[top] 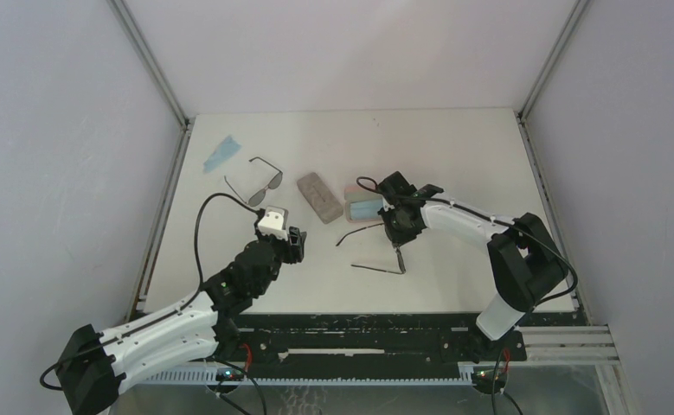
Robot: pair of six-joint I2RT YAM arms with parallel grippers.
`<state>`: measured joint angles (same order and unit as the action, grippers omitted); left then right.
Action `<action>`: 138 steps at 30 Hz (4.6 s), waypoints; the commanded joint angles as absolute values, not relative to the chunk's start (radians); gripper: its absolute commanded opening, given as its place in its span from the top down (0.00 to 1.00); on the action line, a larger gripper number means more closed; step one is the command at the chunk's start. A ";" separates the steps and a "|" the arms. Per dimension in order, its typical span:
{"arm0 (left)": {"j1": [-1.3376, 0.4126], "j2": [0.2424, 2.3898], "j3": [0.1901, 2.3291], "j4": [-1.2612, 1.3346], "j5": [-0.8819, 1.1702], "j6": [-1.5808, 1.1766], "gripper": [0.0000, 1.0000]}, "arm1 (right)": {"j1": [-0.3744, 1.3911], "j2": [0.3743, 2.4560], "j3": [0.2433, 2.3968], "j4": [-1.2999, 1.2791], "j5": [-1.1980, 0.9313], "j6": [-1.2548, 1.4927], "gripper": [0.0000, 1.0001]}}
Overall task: Organize the sunglasses
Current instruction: Pick up the sunglasses from the center of the board, then fold the sunglasses.
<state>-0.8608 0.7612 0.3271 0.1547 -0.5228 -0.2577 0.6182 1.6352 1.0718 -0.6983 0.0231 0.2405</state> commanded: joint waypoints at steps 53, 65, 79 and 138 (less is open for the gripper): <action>-1.130 1.342 0.905 -0.092 -0.518 -0.428 0.54 | 0.627 1.250 1.011 -0.618 -0.055 0.498 1.00; -1.131 1.431 0.992 -0.075 -0.440 -0.385 0.53 | 0.700 1.213 0.974 -0.577 -0.085 0.555 1.00; -1.130 1.390 0.969 -0.064 -0.403 -0.342 0.46 | 0.692 1.198 0.967 -0.596 -0.018 0.563 1.00; -1.043 1.322 0.969 -0.186 -0.201 -0.370 0.43 | 0.933 1.109 0.866 -0.434 0.113 0.372 1.00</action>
